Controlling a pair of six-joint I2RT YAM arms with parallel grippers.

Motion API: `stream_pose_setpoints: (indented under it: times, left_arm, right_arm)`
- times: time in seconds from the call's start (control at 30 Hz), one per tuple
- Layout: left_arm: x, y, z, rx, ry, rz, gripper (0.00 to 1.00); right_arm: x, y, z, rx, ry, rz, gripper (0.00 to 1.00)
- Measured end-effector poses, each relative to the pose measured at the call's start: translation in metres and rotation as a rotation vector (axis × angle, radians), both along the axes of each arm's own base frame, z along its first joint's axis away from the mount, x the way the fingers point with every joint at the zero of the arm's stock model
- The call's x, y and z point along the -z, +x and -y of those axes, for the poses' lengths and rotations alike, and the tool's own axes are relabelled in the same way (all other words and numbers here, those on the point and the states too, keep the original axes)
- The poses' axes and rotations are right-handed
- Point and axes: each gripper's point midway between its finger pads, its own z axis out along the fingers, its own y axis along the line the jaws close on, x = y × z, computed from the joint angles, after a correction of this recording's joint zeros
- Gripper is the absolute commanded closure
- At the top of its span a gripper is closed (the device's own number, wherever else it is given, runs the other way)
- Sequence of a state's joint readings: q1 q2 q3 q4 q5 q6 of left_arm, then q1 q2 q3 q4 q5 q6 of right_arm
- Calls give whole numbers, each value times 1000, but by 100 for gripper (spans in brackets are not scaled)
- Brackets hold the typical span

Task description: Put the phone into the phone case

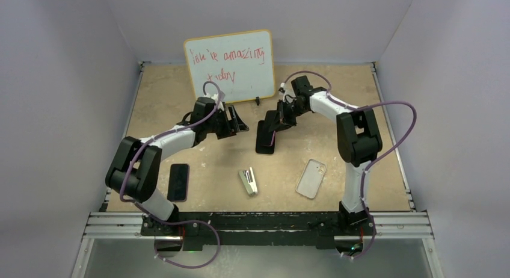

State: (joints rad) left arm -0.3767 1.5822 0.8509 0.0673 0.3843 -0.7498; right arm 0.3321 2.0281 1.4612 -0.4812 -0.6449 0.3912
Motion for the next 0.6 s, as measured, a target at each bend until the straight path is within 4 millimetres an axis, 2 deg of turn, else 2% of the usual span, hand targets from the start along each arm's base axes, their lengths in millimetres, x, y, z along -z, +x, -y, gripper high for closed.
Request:
stream_pose_setpoints:
  times: [0.23,0.4,0.6]
  left_arm:
    - [25,-3,16,34,-20,-52,39]
    - [33,-12,33,77,-22,-59,41]
    - [51,-20,43,105,-7,-88,43]
  right_arm:
    - [3,2,-5,-44,21,-46,100]
    - [9,-11,-9,-65,63,-140,100]
    - [10,-24,-8,-83,72,-205,99]
